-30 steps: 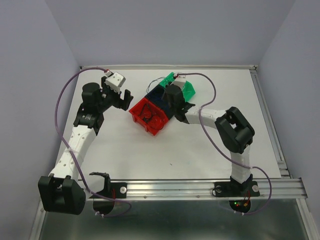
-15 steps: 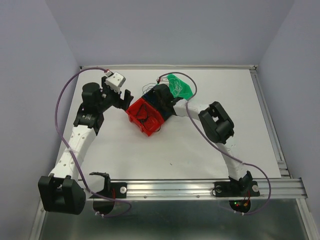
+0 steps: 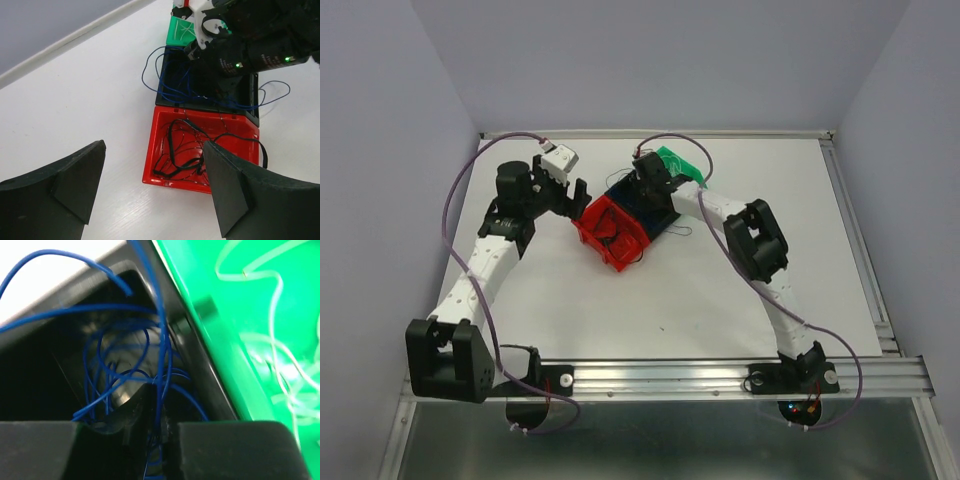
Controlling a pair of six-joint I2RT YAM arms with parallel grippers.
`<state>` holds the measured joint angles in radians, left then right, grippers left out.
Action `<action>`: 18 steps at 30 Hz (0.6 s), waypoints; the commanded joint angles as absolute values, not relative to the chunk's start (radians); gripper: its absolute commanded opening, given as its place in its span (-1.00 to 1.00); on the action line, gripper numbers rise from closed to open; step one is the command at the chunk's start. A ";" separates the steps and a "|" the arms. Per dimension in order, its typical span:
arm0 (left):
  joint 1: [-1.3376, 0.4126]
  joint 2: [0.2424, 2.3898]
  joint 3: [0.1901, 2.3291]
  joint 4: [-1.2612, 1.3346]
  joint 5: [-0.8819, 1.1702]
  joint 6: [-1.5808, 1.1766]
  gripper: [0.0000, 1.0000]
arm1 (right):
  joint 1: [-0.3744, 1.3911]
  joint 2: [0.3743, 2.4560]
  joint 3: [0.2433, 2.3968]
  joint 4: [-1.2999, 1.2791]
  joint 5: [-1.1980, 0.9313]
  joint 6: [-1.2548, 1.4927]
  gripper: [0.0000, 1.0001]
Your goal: Untangle the cables
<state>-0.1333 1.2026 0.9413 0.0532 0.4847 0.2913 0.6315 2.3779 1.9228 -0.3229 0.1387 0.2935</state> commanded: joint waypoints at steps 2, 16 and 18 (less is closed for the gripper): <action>-0.121 1.321 1.023 0.130 0.480 0.285 0.80 | 0.647 2.246 1.951 -0.440 0.196 0.226 -0.28; -0.112 1.679 1.348 0.071 0.643 0.252 0.88 | 0.679 2.053 1.870 -0.440 0.275 0.216 0.29; -0.112 1.713 1.383 0.058 0.675 0.250 0.88 | 0.680 2.005 1.791 -0.439 0.272 0.224 0.52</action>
